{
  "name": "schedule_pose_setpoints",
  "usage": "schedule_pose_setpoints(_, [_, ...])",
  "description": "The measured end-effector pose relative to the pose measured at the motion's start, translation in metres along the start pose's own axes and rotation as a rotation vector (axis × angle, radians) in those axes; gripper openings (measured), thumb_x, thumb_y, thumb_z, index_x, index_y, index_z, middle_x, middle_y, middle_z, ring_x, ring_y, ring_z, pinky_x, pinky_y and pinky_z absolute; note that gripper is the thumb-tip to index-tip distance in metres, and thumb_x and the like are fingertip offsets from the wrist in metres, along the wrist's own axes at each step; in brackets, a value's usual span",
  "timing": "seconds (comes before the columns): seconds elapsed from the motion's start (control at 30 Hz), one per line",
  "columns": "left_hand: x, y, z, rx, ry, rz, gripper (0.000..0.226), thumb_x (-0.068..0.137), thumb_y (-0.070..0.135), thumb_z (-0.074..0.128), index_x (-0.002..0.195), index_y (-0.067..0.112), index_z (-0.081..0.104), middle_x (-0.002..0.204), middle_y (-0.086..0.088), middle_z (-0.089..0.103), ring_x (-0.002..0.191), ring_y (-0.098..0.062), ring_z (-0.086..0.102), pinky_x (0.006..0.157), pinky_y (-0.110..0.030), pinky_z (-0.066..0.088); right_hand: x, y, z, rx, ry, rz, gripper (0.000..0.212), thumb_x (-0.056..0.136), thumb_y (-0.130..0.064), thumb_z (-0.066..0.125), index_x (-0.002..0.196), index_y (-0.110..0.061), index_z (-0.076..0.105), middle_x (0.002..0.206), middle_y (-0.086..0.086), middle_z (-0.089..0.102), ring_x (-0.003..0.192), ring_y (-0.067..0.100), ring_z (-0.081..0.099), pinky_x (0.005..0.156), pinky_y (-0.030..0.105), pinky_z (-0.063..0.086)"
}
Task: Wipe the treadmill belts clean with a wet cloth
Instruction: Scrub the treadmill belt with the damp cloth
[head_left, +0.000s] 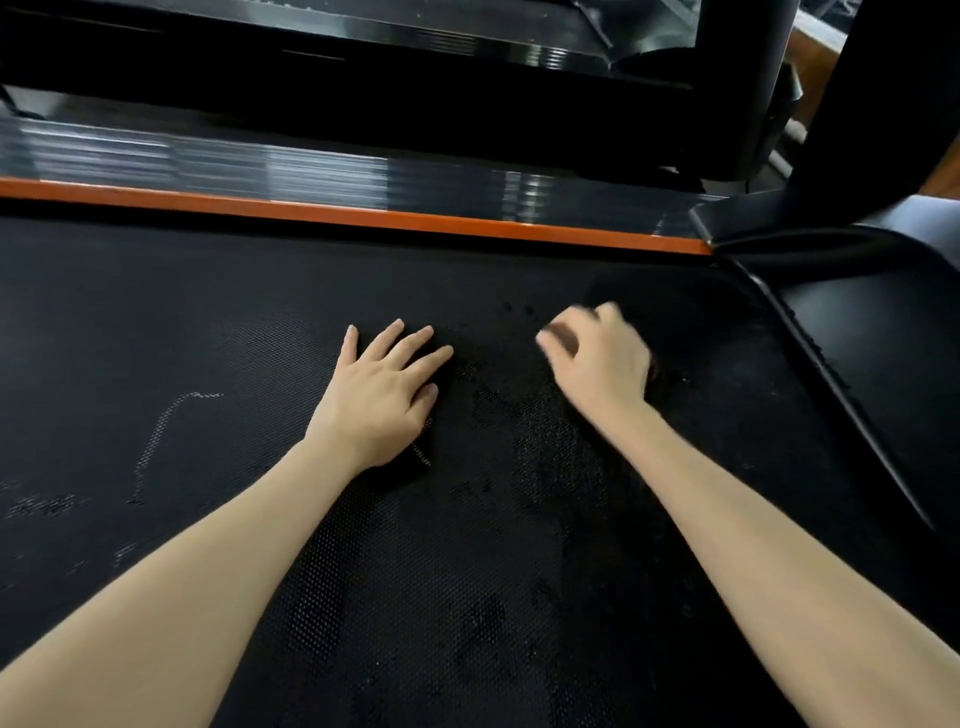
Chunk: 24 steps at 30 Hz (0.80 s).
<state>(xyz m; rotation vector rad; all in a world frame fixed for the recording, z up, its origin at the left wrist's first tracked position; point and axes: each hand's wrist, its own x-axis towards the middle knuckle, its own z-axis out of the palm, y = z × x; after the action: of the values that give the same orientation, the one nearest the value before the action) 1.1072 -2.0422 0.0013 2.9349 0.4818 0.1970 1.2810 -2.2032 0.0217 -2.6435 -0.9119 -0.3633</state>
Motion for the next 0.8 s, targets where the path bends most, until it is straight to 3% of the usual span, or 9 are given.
schedule_pose_setpoints(0.1, [0.0,-0.001,-0.001,-0.006,0.005,0.007,0.072,0.082,0.052,0.001,0.146,0.035,0.03,0.156,0.007,0.024,0.146,-0.02,0.01,0.116,-0.052,0.0,-0.064,-0.011,-0.018,0.181,-0.051,-0.339,0.026,0.085,-0.05,0.055,0.093,-0.029,0.068,0.09,-0.001,0.055,0.076,0.017,0.056,0.06,0.024,0.042])
schedule_pose_setpoints(0.17, [-0.001,-0.001,-0.001,-0.003,0.006,0.011,0.071,0.083,0.051,0.002,0.145,0.035,0.031,0.155,0.006,0.025,0.146,-0.021,0.011,0.116,-0.052,0.001,-0.072,-0.003,-0.024,0.227,-0.123,-0.435,0.029,0.083,-0.053,0.053,0.096,-0.032,0.068,0.093,-0.004,0.054,0.079,0.013,0.056,0.06,0.024,0.045])
schedule_pose_setpoints(0.23, [-0.001,-0.001,0.0,-0.004,0.007,0.009,0.07,0.083,0.051,0.003,0.145,0.035,0.032,0.155,0.006,0.026,0.146,-0.021,0.012,0.116,-0.052,0.001,-0.051,0.008,-0.019,0.161,-0.101,-0.409,0.031,0.082,-0.055,0.052,0.097,-0.033,0.068,0.092,-0.003,0.055,0.081,0.018,0.058,0.061,0.029,0.05])
schedule_pose_setpoints(0.37, [0.001,-0.001,0.0,0.01,-0.011,-0.004,0.074,0.08,0.053,-0.001,0.146,0.037,0.028,0.156,0.008,0.022,0.146,-0.018,0.008,0.117,-0.049,-0.002,0.012,0.029,-0.004,-0.028,-0.04,-0.026,0.029,0.088,-0.05,0.057,0.105,-0.028,0.066,0.103,0.008,0.054,0.09,0.031,0.058,0.067,0.032,0.041])
schedule_pose_setpoints(0.43, [0.002,0.0,-0.001,-0.011,-0.023,-0.005,0.076,0.078,0.055,-0.002,0.146,0.039,0.027,0.156,0.01,0.02,0.146,-0.016,0.005,0.117,-0.047,-0.004,0.023,0.033,0.001,-0.069,-0.046,0.056,0.03,0.091,-0.049,0.055,0.109,-0.026,0.063,0.108,0.009,0.053,0.093,0.031,0.056,0.067,0.031,0.036])
schedule_pose_setpoints(0.53, [0.01,-0.006,-0.01,-0.074,-0.01,-0.02,0.076,0.077,0.058,0.0,0.144,0.038,0.031,0.155,0.011,0.023,0.146,-0.013,0.006,0.115,-0.049,-0.008,0.024,0.033,0.003,-0.068,-0.054,0.041,0.03,0.091,-0.05,0.053,0.109,-0.027,0.062,0.109,0.007,0.053,0.093,0.03,0.056,0.069,0.032,0.038])
schedule_pose_setpoints(0.7, [0.043,-0.026,-0.017,0.101,-0.058,-0.149,0.054,0.096,0.054,0.014,0.148,0.039,0.017,0.158,0.009,0.012,0.146,-0.018,-0.001,0.115,-0.054,-0.008,0.027,0.038,0.004,-0.049,-0.03,-0.016,0.028,0.09,-0.049,0.055,0.106,-0.027,0.063,0.105,0.005,0.054,0.089,0.028,0.057,0.066,0.029,0.036])
schedule_pose_setpoints(0.8, [0.045,-0.029,-0.006,0.084,-0.057,-0.134,0.078,0.077,0.063,-0.007,0.148,0.04,0.015,0.158,0.008,0.011,0.146,-0.02,0.0,0.116,-0.051,-0.006,0.038,0.045,0.009,-0.038,-0.012,-0.065,0.029,0.09,-0.05,0.055,0.106,-0.027,0.064,0.103,0.004,0.056,0.089,0.026,0.058,0.065,0.029,0.039])
